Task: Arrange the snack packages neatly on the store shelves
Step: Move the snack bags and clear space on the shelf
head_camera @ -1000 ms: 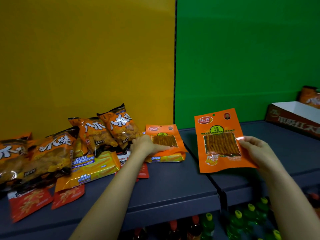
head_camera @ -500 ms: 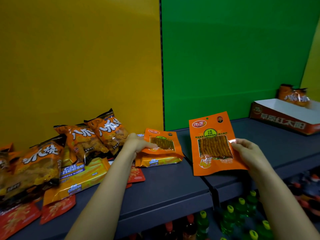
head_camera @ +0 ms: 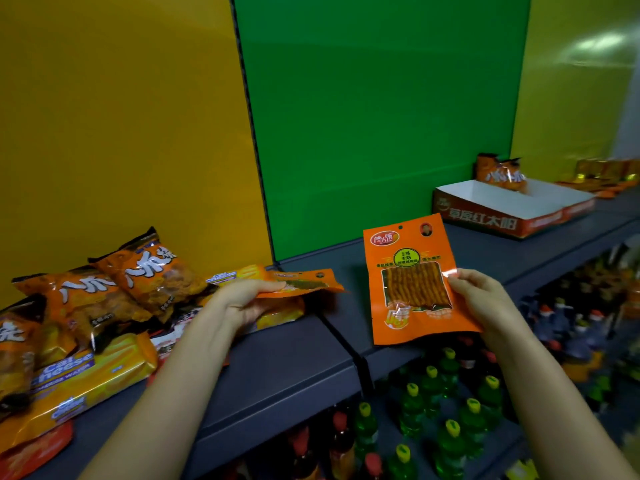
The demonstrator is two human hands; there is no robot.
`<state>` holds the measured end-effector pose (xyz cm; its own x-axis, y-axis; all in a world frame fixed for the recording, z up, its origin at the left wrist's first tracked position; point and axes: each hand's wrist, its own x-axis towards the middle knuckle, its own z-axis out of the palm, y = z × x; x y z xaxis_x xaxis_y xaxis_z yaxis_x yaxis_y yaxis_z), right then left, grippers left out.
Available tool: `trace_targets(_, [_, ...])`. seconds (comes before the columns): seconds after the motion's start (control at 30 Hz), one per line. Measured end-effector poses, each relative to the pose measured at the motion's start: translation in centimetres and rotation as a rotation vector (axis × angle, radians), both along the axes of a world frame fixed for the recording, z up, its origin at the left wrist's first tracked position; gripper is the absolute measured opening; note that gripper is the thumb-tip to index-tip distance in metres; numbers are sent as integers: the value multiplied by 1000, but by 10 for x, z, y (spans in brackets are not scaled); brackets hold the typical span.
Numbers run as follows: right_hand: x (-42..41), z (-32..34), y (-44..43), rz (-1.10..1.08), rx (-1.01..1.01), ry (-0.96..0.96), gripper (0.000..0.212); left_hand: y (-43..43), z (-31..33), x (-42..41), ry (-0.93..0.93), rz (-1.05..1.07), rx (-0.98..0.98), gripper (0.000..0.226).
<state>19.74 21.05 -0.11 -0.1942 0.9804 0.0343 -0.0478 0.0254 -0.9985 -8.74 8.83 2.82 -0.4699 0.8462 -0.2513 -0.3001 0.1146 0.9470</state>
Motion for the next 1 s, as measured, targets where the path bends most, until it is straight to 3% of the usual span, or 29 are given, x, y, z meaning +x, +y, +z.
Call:
trace_targets(0.37, [147,2,75,-106,31,-32,19,84,-11,118,-1,-125,109,19])
trace_targets(1.0, [444,-9,242,-373,-20,10,13,328,-24,425,30,-407,210,18])
